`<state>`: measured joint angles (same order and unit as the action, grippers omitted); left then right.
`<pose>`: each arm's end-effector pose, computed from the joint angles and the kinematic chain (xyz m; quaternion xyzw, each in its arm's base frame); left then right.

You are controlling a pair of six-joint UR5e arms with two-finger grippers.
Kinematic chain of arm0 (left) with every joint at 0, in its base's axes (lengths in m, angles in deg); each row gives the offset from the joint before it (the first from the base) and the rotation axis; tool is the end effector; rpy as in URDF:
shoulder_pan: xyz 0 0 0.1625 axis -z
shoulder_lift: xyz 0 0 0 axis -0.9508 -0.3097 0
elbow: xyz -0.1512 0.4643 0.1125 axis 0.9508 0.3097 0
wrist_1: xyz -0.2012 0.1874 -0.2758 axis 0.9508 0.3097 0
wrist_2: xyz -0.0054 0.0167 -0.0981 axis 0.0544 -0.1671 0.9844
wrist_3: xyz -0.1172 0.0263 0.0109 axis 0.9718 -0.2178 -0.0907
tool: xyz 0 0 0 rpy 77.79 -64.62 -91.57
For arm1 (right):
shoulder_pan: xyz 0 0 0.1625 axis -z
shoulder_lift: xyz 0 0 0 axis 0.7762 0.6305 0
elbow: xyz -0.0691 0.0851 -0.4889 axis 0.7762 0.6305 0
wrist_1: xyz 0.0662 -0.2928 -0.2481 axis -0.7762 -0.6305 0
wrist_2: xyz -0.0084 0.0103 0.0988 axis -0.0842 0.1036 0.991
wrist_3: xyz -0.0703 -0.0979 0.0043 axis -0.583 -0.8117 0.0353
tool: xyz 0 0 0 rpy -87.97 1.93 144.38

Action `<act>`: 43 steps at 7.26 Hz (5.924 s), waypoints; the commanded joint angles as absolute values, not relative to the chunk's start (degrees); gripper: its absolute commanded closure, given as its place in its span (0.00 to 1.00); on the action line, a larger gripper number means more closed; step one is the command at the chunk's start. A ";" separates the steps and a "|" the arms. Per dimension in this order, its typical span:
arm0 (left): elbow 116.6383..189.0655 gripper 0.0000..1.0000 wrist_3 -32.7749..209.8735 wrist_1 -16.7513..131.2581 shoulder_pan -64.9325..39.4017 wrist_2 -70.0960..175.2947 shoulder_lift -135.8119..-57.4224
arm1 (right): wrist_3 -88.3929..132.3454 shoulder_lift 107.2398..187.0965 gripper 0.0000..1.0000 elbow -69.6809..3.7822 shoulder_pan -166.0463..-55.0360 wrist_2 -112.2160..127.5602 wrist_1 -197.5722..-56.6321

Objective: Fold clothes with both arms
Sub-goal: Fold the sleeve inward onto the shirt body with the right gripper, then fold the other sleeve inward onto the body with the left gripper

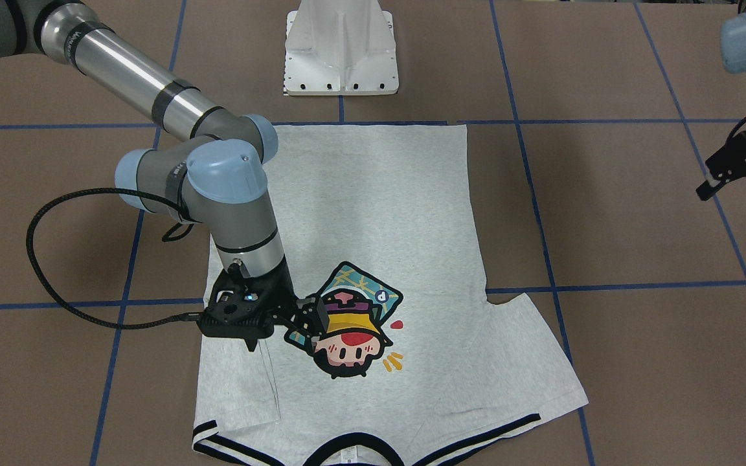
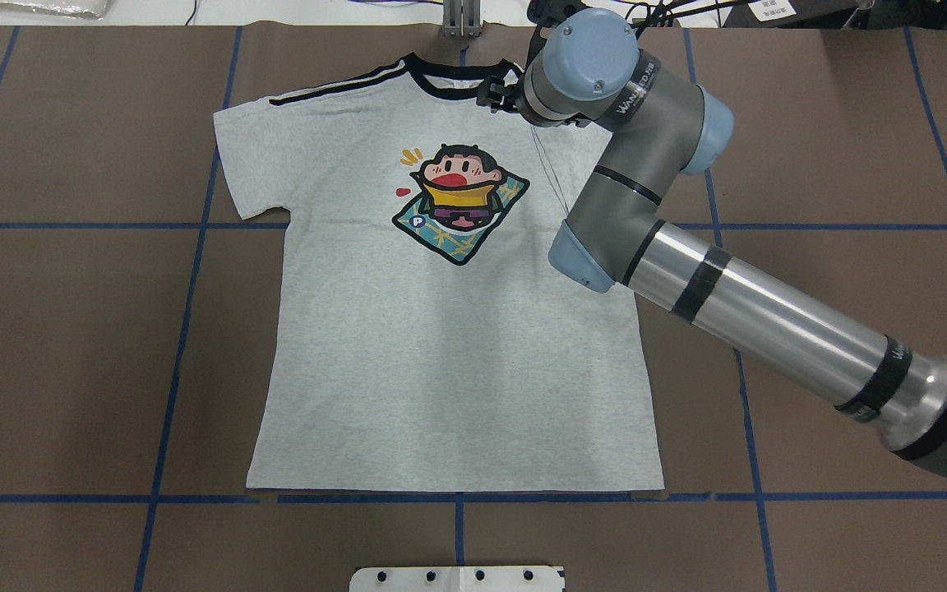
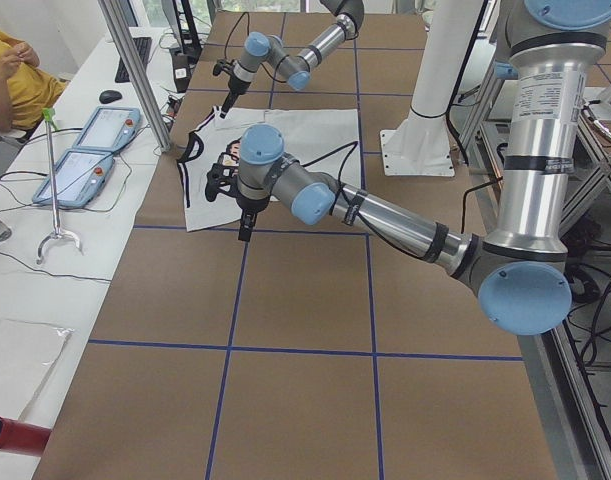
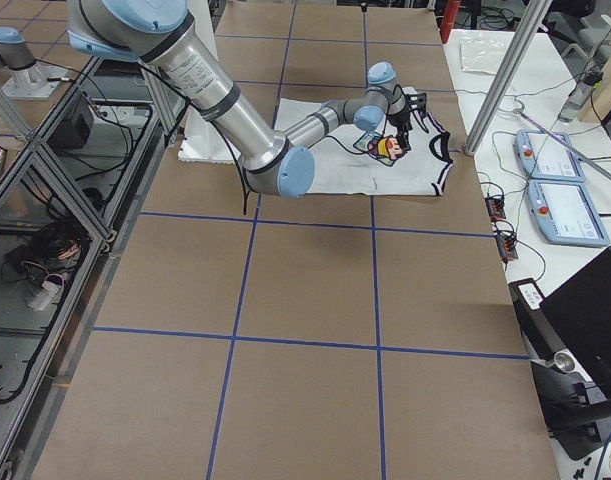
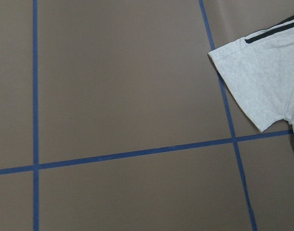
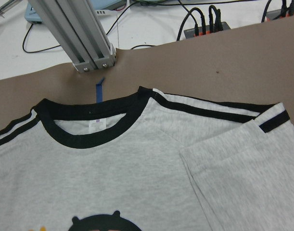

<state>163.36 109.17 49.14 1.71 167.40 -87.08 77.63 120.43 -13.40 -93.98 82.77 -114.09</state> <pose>0.1127 -0.5482 0.5220 0.1197 0.4691 -0.0111 0.8749 -0.5319 -0.6562 0.3027 0.1857 -0.4390 0.1591 0.8646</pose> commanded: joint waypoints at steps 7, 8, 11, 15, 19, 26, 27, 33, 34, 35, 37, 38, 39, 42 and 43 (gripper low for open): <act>122.65 0.15 137.01 73.93 -9.97 156.15 -112.06 | 76.93 142.66 0.01 -45.24 -94.59 90.82 -118.73; 121.31 0.17 140.23 75.00 -12.00 150.83 -113.57 | 76.67 143.97 0.01 -46.12 -94.59 90.73 -118.82; 112.35 0.21 140.26 77.37 -13.86 144.64 -119.02 | 76.67 143.98 0.01 -45.78 -94.33 90.12 -118.82; 104.16 0.36 140.44 84.32 -15.44 143.66 -121.32 | 76.67 143.98 0.01 -45.51 -94.33 90.12 -118.91; 101.70 0.48 140.44 86.26 -15.80 143.30 -122.19 | 76.67 143.98 0.01 -45.42 -94.33 90.12 -118.91; 105.62 1.00 141.57 85.56 -15.71 143.74 -123.77 | 76.67 143.98 0.01 -44.98 -94.33 90.03 -118.82; 108.70 1.00 144.89 84.51 -16.41 143.65 -123.87 | 76.67 143.98 0.01 -44.98 -94.33 90.03 -118.82; 107.96 1.00 151.78 76.50 -23.80 131.20 -131.59 | 76.58 143.98 0.01 -43.40 -94.33 90.03 -118.73; 106.37 1.00 151.78 77.02 -24.32 128.65 -133.08 | 76.58 143.98 0.01 -43.40 -94.41 90.03 -118.82; 105.49 1.00 151.78 77.38 -24.50 128.28 -133.62 | 76.58 143.98 0.01 -43.40 -94.42 90.03 -118.82; 102.41 0.99 151.86 81.14 -25.11 126.36 -134.06 | 76.58 144.24 0.01 -43.40 -94.42 90.03 -118.82; 102.31 0.57 151.87 81.16 -25.12 126.25 -134.06 | 76.67 144.33 0.01 -43.40 -94.42 90.03 -118.82; 102.75 0.43 152.04 81.16 -25.20 126.43 -134.41 | 76.67 144.25 0.01 -43.49 -94.42 90.03 -118.82; 123.14 0.39 152.13 79.15 -25.12 133.41 -123.57 | 86.63 145.73 0.01 -46.90 -94.24 90.12 -119.08; 132.45 0.39 152.22 76.01 -25.12 137.55 -118.82 | 91.99 146.87 0.01 -48.92 -92.24 90.29 -121.00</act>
<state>121.57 152.10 78.89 -25.15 132.68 -124.64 85.64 145.61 -46.65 -93.82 90.15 -119.51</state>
